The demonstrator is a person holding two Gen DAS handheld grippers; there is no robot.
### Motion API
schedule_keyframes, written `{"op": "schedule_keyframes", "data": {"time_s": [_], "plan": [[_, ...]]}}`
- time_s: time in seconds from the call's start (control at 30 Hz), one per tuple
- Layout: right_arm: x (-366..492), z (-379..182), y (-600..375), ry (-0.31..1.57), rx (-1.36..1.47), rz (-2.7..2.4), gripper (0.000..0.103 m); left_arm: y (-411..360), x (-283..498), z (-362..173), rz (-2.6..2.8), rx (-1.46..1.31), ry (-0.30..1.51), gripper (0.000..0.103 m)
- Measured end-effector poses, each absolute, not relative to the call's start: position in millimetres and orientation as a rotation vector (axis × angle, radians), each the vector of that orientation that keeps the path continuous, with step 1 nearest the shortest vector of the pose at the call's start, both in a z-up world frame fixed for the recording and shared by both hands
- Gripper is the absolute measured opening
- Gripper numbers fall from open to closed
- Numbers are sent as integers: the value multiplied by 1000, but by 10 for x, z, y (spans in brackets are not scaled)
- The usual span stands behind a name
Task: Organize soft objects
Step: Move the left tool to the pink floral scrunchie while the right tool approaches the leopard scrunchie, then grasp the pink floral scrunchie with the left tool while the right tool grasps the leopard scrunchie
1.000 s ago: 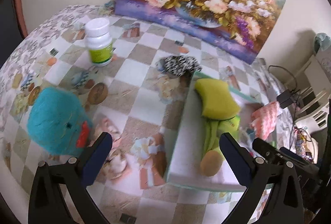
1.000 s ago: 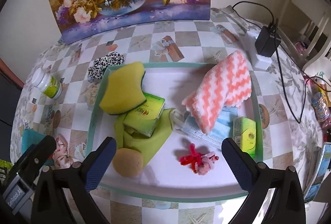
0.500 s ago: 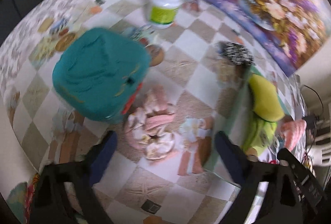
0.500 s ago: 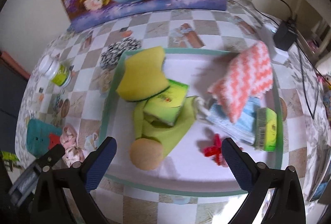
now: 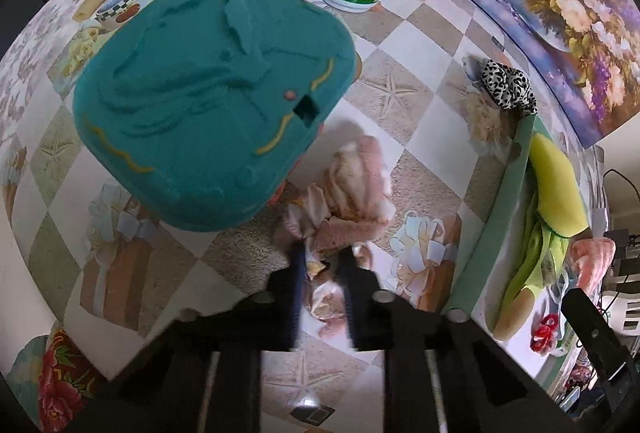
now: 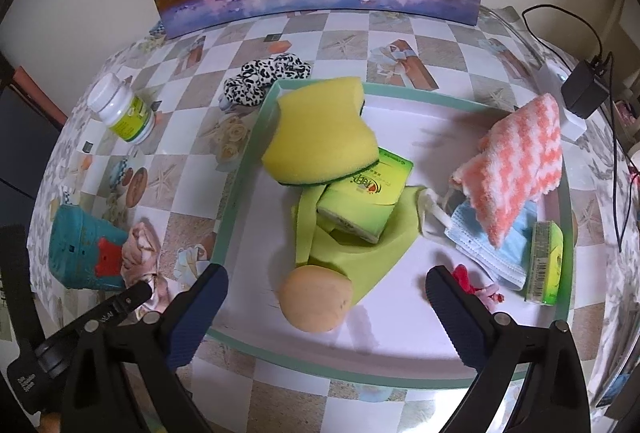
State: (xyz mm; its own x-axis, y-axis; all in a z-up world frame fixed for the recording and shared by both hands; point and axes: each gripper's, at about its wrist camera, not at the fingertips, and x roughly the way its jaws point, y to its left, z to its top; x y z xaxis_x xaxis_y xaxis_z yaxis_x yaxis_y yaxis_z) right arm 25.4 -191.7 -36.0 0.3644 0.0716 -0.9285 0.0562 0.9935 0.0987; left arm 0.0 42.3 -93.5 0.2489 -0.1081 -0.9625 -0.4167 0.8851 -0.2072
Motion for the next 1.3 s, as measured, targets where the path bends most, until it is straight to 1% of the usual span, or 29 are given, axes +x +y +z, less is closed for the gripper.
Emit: {"op": "schedule_keyframes", "data": {"time_s": [0.1,0.3,0.4,0.57,0.77,0.93,1.17,1.23,1.3], "plan": [[250,-348,-1907,1194,121,10,101,426,-11,-915,209,-481,1305,9],[234,-256,-1904,1161,129,18,101,345,6,-757,147,-453,1255,9],[215,-157,-1922,1125,135,21,100,292,28,-626,94,-455,1224,9],[178,43,-1940,1047,148,26,100,149,123,-296,39,-381,1131,9],[205,191,-1930,982,137,16,99,55,430,41,23,-312,1051,9],[327,186,-1914,961,119,9,92,-20,760,147,-10,-307,1037,9],[583,154,-1866,951,45,-9,89,-42,1123,165,-17,-297,1009,9],[685,121,-1861,960,42,-4,85,-24,1217,147,-16,-301,1005,9],[809,91,-1876,973,66,29,83,18,1310,122,-11,-311,1003,9]]}}
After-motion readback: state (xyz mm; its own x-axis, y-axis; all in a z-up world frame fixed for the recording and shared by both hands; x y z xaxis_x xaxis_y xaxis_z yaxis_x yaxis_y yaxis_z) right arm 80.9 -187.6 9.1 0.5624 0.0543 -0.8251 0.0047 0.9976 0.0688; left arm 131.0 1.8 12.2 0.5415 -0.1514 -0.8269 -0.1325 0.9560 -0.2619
